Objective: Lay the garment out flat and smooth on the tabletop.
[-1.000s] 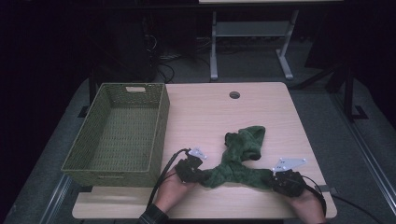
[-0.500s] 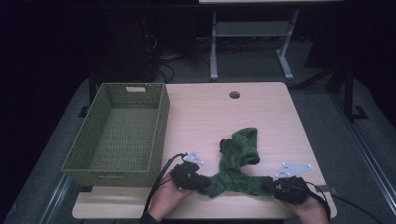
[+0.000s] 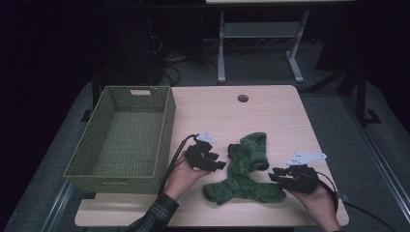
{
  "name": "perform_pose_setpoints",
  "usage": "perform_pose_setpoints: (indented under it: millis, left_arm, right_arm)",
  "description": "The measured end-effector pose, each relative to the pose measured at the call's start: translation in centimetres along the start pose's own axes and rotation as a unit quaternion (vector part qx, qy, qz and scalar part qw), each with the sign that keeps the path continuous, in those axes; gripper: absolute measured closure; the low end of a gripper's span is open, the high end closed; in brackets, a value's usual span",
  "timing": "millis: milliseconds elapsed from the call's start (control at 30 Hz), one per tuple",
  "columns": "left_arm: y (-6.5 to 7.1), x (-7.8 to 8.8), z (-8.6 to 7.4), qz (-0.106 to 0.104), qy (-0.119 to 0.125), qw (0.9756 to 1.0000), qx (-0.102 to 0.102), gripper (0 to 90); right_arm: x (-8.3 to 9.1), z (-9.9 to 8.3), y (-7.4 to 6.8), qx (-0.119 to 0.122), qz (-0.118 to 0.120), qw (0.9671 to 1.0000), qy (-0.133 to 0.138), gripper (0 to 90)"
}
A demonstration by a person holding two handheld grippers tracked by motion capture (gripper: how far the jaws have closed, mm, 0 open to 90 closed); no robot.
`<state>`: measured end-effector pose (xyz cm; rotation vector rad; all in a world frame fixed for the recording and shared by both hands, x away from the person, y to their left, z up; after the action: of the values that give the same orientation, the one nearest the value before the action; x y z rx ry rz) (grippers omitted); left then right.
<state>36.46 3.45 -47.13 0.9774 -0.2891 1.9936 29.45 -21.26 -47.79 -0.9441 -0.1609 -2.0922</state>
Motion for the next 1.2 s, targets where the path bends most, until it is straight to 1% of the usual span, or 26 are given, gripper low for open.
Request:
perform_pose_setpoints:
  millis: [33,67,100,167,200,233,300,333,367,400,467,500,533,567,600,667,700,733,767,833,867,967,1100,1133,1167,1200]
  left_arm:
    - [0.0,0.0,0.0,0.0,0.0,1.0,0.0,51.0]
    - [-0.3,-0.2,0.3,0.001,0.0,1.0,-0.006,51.0]
    - [-0.4,-0.4,0.6,0.001,0.006,1.0,-0.001,51.1]
    - [-1.0,-1.2,1.7,-0.005,0.012,0.9999,-0.003,51.0]
    - [-1.0,-1.2,1.7,-0.005,0.012,0.9999,-0.003,51.0]
    - [-1.3,-1.7,2.2,-0.005,0.011,0.9999,-0.007,51.1]
    - [-1.4,-2.0,2.4,-0.008,0.011,0.9999,-0.005,51.0]
    - [-1.5,-2.2,2.6,-0.011,0.014,0.9998,-0.004,50.8]
    - [-1.5,-2.6,2.9,-0.02,0.018,0.9997,-0.001,50.5]
    - [-1.5,-2.6,2.9,-0.02,0.018,0.9997,-0.001,50.5]
    - [-1.5,-3.1,3.0,-0.028,0.019,0.9994,-0.005,50.6]
    - [-1.5,-3.3,3.0,-0.033,0.02,0.9993,-0.003,51.1]
    - [-1.4,-3.5,3.0,-0.036,0.018,0.9992,-0.006,56.6]
    - [-1.3,-3.7,3.0,-0.039,0.02,0.999,-0.008,59.0]
    - [-1.2,-3.9,3.0,-0.042,0.017,0.9989,-0.011,59.0]
    - [-1.0,-4.1,3.1,-0.05,0.016,0.9985,-0.017,69.7]
    - [-0.9,-4.2,3.1,-0.051,0.012,0.9984,-0.021,80.0]
    - [-0.8,-4.3,3.1,-0.053,0.01,0.9983,-0.023,80.0]
    - [-0.7,-4.3,3.1,-0.054,0.01,0.9982,-0.025,83.9]
    - [-0.6,-4.2,3.0,-0.056,0.006,0.998,-0.027,84.8]
    - [-0.6,-4.1,3.0,-0.056,0.007,0.9981,-0.025,85.4]
    - [-0.7,-3.4,3.0,-0.047,0.014,0.9985,-0.023,85.7]
    - [-1.0,-1.6,3.2,-0.034,0.031,0.9988,-0.019,85.9]
    - [-1.3,-0.4,3.4,-0.024,0.04,0.9987,-0.018,85.9]
    - [-1.3,-0.4,3.4,-0.024,0.04,0.9987,-0.018,86.1]
    - [-1.4,0.0,3.4,-0.019,0.044,0.9987,-0.017,86.1]
  right_arm:
    - [0.0,0.0,0.0,0.0,0.0,1.0,0.0,68.6]
    - [-0.2,0.1,0.1,0.003,-0.001,1.0,0.0,68.1]
    - [-0.3,0.3,0.3,0.006,-0.001,1.0,-0.002,67.9]
    - [-0.5,0.5,0.3,0.008,-0.001,1.0,-0.005,67.8]
    - [-0.6,0.6,0.3,0.005,-0.001,1.0,-0.004,67.5]
    - [-0.7,0.6,0.3,0.007,-0.001,1.0,-0.005,67.3]
    - [-0.8,0.8,0.3,0.009,-0.003,0.9999,-0.007,67.3]
    - [-0.8,0.9,0.3,0.009,-0.005,0.9999,-0.006,67.3]
    - [-1.0,0.9,0.4,0.008,-0.004,0.9999,-0.005,67.4]
    - [-1.1,1.0,0.4,0.006,-0.005,1.0,-0.006,67.4]
    - [-1.2,1.0,0.5,0.008,-0.005,0.9999,-0.006,68.1]
    - [-1.3,1.1,0.6,0.01,-0.005,0.9999,-0.007,68.8]
    - [-1.5,1.3,0.8,0.01,-0.008,0.9999,-0.007,70.8]
    - [-1.6,1.3,0.9,0.009,-0.009,0.9999,-0.006,71.9]
    - [-1.6,1.3,0.9,0.009,-0.009,0.9999,-0.006,71.9]
    - [-1.7,1.5,1.1,0.008,-0.01,0.9999,-0.004,75.1]
    - [-1.9,1.6,1.3,0.007,-0.012,0.9999,-0.002,78.9]
    - [-1.9,1.6,1.3,0.007,-0.012,0.9999,-0.002,78.9]
    - [-1.9,1.7,1.4,0.006,-0.014,0.9999,-0.002,79.3]
    - [-1.9,1.8,1.4,0.005,-0.013,0.9999,0.0,80.5]
    - [-1.9,1.9,1.4,0.007,-0.015,0.9999,0.0,83.8]
    - [-1.7,2.1,1.4,0.011,-0.024,0.9996,0.002,86.0]
    - [-1.0,2.7,1.7,0.016,-0.033,0.9993,0.009,86.3]
    - [-0.4,3.3,1.9,0.021,-0.038,0.999,0.012,86.4]
    - [-0.2,3.7,2.0,0.023,-0.04,0.9988,0.015,86.4]
    - [-0.1,4.1,2.1,0.027,-0.042,0.9986,0.018,86.6]
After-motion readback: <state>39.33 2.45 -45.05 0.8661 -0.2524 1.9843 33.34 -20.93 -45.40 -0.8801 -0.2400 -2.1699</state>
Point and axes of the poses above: each handheld gripper's, and its own axes: x roughly backward along the jaws, z roughly out of its top, y roughly to its right, the point moved 6 cm from there along -x, roughly forward along the jaws, and after that the axes turned 7 degrees about z, right-handed, at the moved point
